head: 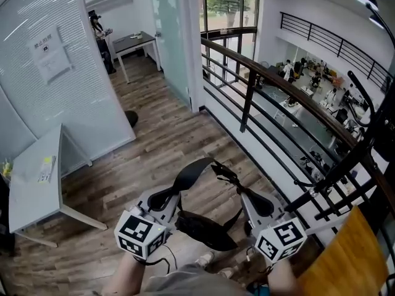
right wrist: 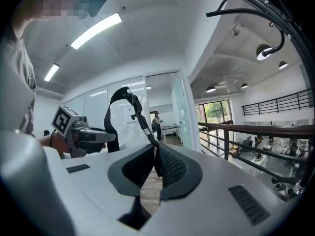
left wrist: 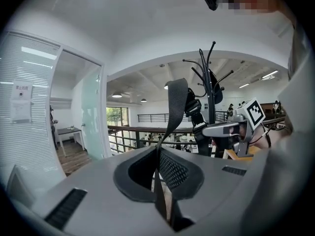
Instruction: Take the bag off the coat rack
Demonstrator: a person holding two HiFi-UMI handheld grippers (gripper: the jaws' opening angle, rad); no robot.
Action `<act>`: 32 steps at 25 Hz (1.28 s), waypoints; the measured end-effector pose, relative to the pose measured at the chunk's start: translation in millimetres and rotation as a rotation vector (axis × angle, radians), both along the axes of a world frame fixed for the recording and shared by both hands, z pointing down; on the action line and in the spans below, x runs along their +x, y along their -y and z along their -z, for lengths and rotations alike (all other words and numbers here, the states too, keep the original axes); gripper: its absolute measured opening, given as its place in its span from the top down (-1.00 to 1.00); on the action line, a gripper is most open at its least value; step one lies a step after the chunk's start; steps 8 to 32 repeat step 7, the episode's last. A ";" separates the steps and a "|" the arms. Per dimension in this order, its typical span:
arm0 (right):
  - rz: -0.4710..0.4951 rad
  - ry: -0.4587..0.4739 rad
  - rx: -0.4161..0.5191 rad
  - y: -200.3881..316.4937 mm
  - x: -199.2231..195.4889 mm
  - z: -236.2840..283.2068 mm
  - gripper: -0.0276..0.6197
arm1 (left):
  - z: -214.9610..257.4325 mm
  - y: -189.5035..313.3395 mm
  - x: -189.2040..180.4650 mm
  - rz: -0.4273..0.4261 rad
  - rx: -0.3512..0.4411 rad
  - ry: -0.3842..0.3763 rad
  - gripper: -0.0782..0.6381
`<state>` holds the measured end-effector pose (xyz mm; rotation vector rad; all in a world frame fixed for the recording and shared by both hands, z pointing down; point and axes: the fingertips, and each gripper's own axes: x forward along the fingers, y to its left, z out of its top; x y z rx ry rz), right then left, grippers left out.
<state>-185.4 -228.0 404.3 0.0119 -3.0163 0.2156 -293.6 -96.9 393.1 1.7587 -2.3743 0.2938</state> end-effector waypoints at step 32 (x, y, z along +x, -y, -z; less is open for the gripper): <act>-0.020 -0.012 -0.024 -4.0 9.0 3.8 0.76 | 2.9 5.0 13.1 -0.019 -0.007 -0.010 0.73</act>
